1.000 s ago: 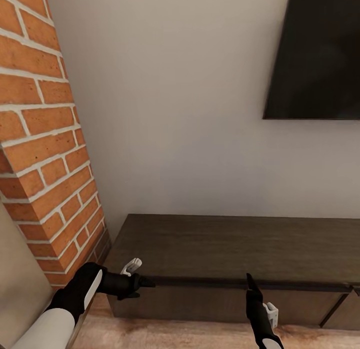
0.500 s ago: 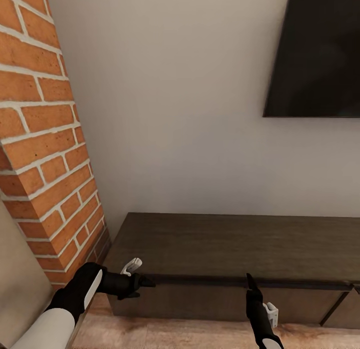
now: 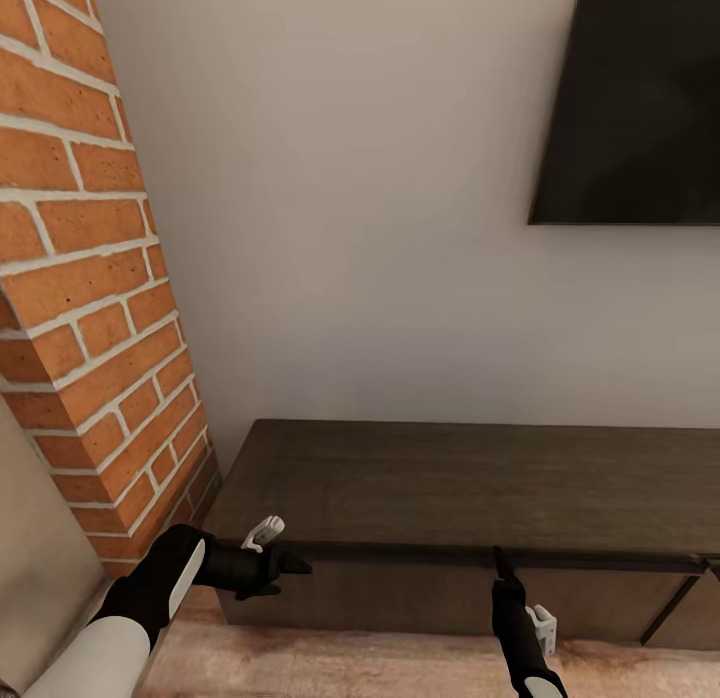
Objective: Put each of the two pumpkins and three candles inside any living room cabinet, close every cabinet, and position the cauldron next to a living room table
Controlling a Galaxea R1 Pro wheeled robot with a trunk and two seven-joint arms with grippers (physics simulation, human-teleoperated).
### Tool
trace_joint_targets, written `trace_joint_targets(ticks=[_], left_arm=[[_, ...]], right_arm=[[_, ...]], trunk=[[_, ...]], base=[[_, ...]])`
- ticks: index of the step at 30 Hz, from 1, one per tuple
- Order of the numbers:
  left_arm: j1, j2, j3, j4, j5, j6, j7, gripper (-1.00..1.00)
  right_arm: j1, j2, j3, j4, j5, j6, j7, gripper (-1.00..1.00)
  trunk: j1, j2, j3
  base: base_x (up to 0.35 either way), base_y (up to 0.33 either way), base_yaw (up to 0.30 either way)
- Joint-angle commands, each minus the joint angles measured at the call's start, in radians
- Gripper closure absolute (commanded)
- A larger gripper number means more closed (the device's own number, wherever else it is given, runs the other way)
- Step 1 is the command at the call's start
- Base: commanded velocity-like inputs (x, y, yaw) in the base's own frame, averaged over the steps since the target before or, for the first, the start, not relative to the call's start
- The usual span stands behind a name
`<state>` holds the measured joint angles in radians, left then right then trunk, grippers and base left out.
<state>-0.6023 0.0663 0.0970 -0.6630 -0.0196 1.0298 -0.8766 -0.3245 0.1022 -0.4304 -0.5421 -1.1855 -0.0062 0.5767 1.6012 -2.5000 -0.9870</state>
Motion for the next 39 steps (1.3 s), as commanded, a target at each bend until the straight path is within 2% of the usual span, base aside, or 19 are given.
trace_joint_targets(ticks=[1, 15, 16, 39], left_arm=[[-0.001, 0.000, 0.003, 0.000, -0.002, 0.007, -0.004, -1.00], [-0.001, 0.000, 0.003, -0.001, -0.002, 0.007, -0.004, -1.00], [-0.001, 0.000, 0.003, -0.001, -0.002, 0.007, -0.004, -1.00], [-0.001, -0.001, 0.003, -0.001, -0.002, 0.007, -0.003, -1.00]], right_arm=[[-0.001, 0.001, -0.002, 0.000, -0.006, 0.002, 0.005, -1.00], [-0.001, 0.001, -0.002, 0.000, -0.006, 0.002, 0.005, -1.00], [-0.001, 0.001, -0.002, 0.001, -0.006, 0.002, 0.005, 1.00], [-0.002, 0.001, -0.002, 0.001, -0.006, 0.002, 0.005, 1.00]], trunk=[[0.000, 0.000, -0.001], [0.000, 0.000, -0.001], [0.000, 0.000, -0.001], [0.000, 0.000, -0.001]], base=[[0.000, 0.000, 0.000], [0.011, 0.000, 0.000], [0.000, 0.000, 0.000], [-0.002, 0.000, 0.000]])
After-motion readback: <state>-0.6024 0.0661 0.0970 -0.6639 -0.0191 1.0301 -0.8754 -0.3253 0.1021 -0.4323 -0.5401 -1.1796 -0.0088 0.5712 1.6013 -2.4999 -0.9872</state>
